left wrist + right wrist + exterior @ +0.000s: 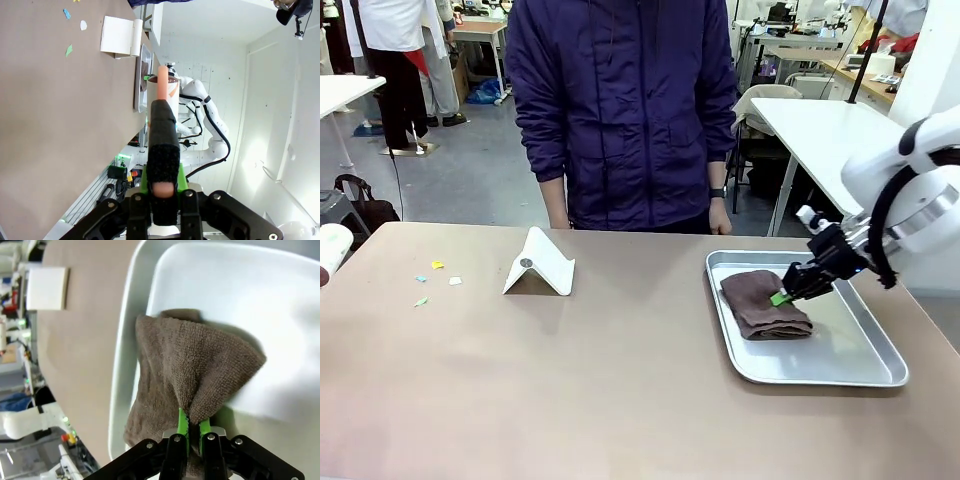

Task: Clean the surface of the table.
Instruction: If a person points to the right, clean the right side of the table with your right hand, and if they point to the left, clean the left side with your left hand.

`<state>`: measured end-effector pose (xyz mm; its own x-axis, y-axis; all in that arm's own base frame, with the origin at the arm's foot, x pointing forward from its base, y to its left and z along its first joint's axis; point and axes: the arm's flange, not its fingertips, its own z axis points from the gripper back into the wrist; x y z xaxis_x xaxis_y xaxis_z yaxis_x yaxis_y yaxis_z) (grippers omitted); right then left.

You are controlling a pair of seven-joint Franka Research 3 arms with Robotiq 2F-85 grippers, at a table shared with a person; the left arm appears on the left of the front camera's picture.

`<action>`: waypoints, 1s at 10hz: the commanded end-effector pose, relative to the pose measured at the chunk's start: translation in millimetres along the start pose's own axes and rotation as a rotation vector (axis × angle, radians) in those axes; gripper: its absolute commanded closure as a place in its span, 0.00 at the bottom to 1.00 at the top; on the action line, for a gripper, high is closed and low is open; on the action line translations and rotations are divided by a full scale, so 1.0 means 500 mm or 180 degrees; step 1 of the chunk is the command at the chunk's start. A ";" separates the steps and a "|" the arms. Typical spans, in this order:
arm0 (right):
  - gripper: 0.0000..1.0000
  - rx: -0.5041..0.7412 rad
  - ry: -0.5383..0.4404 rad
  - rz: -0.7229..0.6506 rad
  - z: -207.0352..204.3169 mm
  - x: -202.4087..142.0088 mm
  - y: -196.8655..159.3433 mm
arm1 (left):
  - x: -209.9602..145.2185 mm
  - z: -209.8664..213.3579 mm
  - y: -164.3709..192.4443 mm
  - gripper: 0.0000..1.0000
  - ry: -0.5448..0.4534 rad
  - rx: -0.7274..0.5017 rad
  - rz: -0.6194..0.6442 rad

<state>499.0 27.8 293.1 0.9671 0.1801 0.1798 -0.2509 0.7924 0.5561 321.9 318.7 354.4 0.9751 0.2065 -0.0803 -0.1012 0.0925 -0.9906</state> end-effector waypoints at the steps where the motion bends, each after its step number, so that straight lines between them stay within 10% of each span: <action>1: 0.91 -0.0188 -0.0200 -0.0175 0.039 -0.030 -0.026 | -0.008 0.003 -0.002 1.00 0.0053 -0.0022 -0.0057; 7: 0.91 0.0080 -0.0602 -0.0516 0.126 -0.067 -0.106 | -0.008 0.003 -0.002 1.00 0.0053 -0.0022 -0.0057; 10: 0.91 0.1215 -0.0716 -0.0448 0.150 -0.072 -0.089 | -0.008 0.003 -0.002 1.00 0.0053 -0.0022 -0.0057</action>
<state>476.6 -50.0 320.6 0.9725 -0.0843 0.2170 -0.1117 0.6485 0.7530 321.9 318.8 354.7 0.9752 0.2065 -0.0799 -0.1008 0.0929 -0.9906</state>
